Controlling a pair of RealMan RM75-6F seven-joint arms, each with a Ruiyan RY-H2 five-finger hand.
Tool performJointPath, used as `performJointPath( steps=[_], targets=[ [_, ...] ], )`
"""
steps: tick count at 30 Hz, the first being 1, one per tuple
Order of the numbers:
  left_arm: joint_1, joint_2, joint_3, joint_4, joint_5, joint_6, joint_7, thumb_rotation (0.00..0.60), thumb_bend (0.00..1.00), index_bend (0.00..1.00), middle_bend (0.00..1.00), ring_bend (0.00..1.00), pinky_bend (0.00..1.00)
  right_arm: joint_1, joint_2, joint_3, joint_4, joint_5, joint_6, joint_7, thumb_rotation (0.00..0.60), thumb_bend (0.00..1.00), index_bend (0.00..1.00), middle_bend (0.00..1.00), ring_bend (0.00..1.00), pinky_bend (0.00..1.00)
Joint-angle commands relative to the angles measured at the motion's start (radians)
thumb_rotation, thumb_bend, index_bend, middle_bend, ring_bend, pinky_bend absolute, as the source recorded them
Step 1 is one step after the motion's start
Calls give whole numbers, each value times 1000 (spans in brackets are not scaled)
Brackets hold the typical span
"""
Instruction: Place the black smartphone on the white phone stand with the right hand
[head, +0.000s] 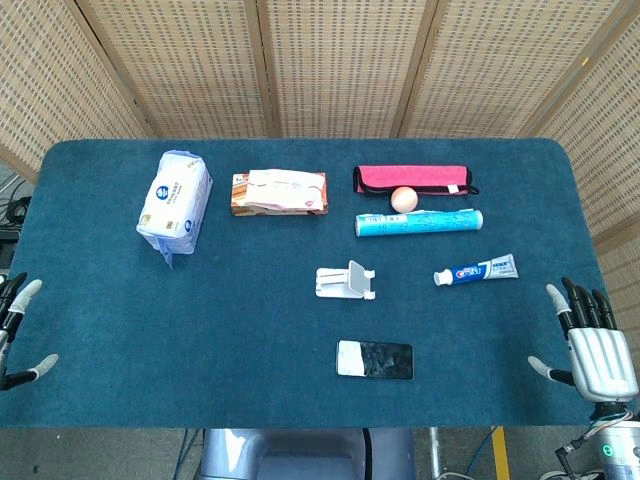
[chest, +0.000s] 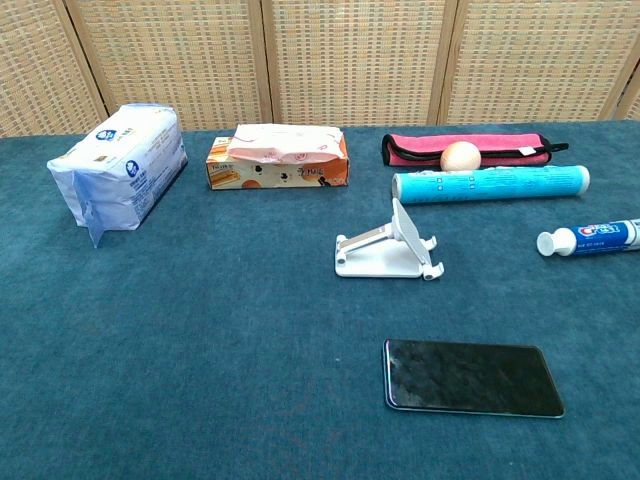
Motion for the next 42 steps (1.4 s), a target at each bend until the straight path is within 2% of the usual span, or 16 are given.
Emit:
performJointPath(
  steps=[1,6,10,12,16,21,27,35,42],
  targets=[
    [0,0,-1,3,-4,-3,-5,600,0,0,0,0,0,3,0,-5,-1,-2,-9,-6,600,0,0,0,0,0],
    [-2,2,-4,1,-10,-8,-10,600,0,0,0,0,0,20,6,-26,-12,-35,-50,22,600,0,0,0,0,0],
    [-5,-2,-9,0,-18,-11,1,600,0,0,0,0,0,75,-7,-58,3,-134,-121,83,600,0,0,0,0,0],
    [-14,-6,-10,-6,-28,-32,22,600,0,0,0,0,0,169,-22,-102,-18,-235,-267,111,600,0,3,5,0,0],
    [-24,-9,-20,-21,-55,-51,49,600,0,0,0,0,0,257,-89,-79,-23,-244,-388,-13,600,0,48,57,0,7],
    [-32,-10,-27,-24,-81,-71,56,600,0,0,0,0,0,313,-182,-40,-20,-159,-487,-124,600,0,153,156,58,100],
    [-42,-5,-33,-25,-101,-93,49,600,0,0,0,0,0,365,-282,-6,-48,-65,-551,-259,600,0,205,225,137,173],
    [-43,-3,-33,-24,-104,-96,47,600,0,0,0,0,0,409,-379,29,-85,108,-580,-421,600,2,219,241,166,222],
    [-42,0,-34,-24,-105,-94,39,600,0,0,0,0,0,440,-452,41,-114,272,-550,-583,600,15,219,232,165,228]
  ],
)
